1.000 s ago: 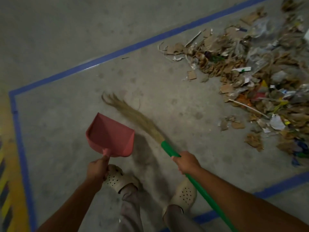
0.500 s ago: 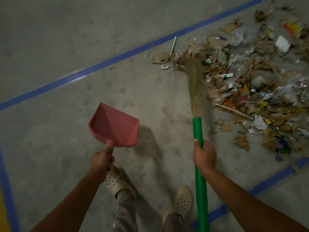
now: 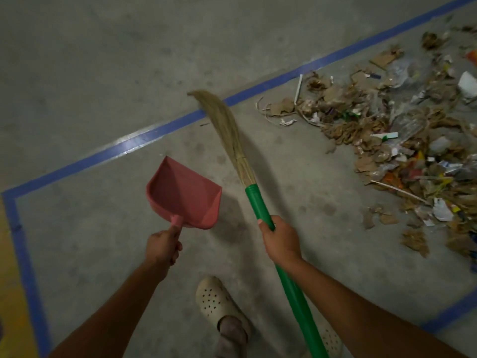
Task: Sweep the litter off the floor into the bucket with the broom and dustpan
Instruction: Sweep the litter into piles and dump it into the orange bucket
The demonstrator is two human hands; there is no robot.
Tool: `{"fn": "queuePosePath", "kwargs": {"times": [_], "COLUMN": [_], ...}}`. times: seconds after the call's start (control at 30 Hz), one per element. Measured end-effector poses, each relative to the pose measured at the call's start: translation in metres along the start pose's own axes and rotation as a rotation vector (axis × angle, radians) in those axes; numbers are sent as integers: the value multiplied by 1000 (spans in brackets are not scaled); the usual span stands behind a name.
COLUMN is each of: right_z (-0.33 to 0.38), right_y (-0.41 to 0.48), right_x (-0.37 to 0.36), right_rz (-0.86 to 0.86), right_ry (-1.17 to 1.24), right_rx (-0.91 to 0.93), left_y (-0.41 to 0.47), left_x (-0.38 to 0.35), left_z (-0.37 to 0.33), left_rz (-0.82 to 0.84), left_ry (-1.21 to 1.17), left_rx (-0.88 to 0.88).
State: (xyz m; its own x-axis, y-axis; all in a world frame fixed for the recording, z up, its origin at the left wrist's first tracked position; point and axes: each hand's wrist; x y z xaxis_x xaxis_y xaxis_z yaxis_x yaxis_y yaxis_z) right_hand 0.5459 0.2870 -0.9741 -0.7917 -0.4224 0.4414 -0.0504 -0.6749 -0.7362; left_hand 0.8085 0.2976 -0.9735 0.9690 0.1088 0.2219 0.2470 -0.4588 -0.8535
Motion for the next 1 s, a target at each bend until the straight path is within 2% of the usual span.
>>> {"fn": "queuePosePath", "kwargs": {"times": [0.1,0.2,0.3,0.4,0.5,0.6,0.83,1.0], "right_z": [33,48,49,53,63,65,89,81], "right_y": [38,69,81,64,43,31,36,81], "right_x": [-20,-30,-35,-30,-23,-27,-2,47], "right_rz": [80,88,-69,-264,-371,-430,-274,-41], "right_ry": [-55,56,256,405,489,511,431,336], "right_rx": [-82,-238,-383,-422,-400,-300,-177,-249], "left_y": [22,38,47,48,43,36,34,46], "left_x": [30,52,65,68,66,63,42,10], "left_z": [-12,-24,-34,-46,-59,-73,-104,-132], "left_rz": [-10,-14,-9,21,45,63,73,70], "left_ry": [-9,6,15,10,-5,0,71,122], "left_rx": [0,-4,-11,-16,-18,-30,-54,-53]}}
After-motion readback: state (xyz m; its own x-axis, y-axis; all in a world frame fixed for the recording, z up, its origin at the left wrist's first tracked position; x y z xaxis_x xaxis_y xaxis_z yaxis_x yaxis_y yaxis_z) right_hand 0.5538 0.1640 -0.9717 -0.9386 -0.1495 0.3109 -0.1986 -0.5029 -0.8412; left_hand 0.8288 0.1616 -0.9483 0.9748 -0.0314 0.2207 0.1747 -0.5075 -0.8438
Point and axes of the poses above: each hand's wrist, its own y-axis towards the middle knuckle, its own x-axis out of the back of the hand, z = x × y, and after that the axes turned 11 degrees about z, right-handed
